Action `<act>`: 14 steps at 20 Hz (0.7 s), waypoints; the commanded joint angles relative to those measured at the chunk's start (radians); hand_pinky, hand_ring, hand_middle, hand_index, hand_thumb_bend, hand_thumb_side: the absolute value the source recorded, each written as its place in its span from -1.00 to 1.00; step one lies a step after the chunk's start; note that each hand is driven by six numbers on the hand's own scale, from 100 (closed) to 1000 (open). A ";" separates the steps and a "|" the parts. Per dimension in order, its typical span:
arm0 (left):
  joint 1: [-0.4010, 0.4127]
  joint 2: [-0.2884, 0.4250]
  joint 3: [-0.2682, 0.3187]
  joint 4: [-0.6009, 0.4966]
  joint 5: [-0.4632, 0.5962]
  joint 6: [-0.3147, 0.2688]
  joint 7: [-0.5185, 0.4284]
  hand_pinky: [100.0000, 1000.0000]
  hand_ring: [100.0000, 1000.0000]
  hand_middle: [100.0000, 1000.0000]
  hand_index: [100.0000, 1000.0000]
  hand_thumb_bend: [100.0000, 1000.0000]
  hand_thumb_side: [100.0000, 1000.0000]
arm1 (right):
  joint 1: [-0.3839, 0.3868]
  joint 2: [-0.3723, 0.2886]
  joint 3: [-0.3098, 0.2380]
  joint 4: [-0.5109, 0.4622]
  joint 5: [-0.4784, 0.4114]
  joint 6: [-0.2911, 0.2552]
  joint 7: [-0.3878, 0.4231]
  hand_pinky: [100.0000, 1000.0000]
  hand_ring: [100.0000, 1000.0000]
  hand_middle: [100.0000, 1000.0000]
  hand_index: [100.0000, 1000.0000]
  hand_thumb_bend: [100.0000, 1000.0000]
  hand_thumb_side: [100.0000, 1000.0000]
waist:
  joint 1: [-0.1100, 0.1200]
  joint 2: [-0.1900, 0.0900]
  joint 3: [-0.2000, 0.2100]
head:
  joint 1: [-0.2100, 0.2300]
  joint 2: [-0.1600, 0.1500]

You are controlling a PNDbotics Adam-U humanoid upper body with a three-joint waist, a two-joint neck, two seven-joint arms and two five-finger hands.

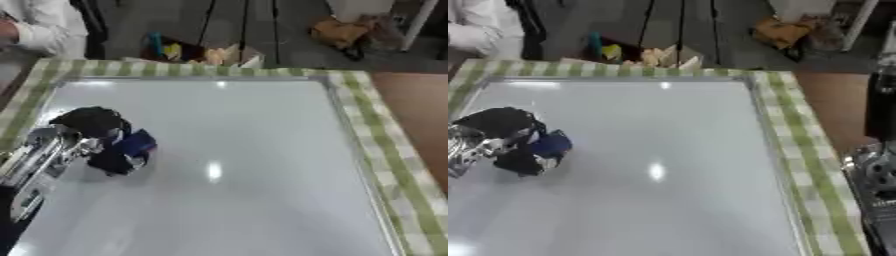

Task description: Wipe the whiteboard clean with a brush.

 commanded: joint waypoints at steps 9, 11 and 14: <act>0.036 0.023 -0.015 -0.052 -0.010 0.011 0.008 -0.46 0.03 -0.01 0.52 -1.00 0.86 | -0.015 -0.016 -0.007 -0.013 0.002 0.000 -0.005 0.61 0.75 0.36 0.62 -1.00 1.00 | -0.001 -0.018 0.003 | 0.004 -0.009; 0.041 0.020 -0.014 -0.054 0.000 0.009 0.001 -0.37 0.10 0.06 0.57 -1.00 0.93 | -0.015 -0.016 -0.007 -0.013 0.002 -0.001 -0.005 0.61 0.75 0.36 0.62 -1.00 1.00 | -0.001 -0.018 0.003 | 0.005 -0.009; 0.045 0.015 -0.012 -0.052 0.006 0.009 -0.002 -0.25 0.18 0.12 0.64 -1.00 1.00 | -0.015 -0.016 -0.007 -0.013 0.002 0.000 -0.005 0.61 0.75 0.36 0.62 -1.00 1.00 | -0.002 -0.018 0.003 | 0.004 -0.009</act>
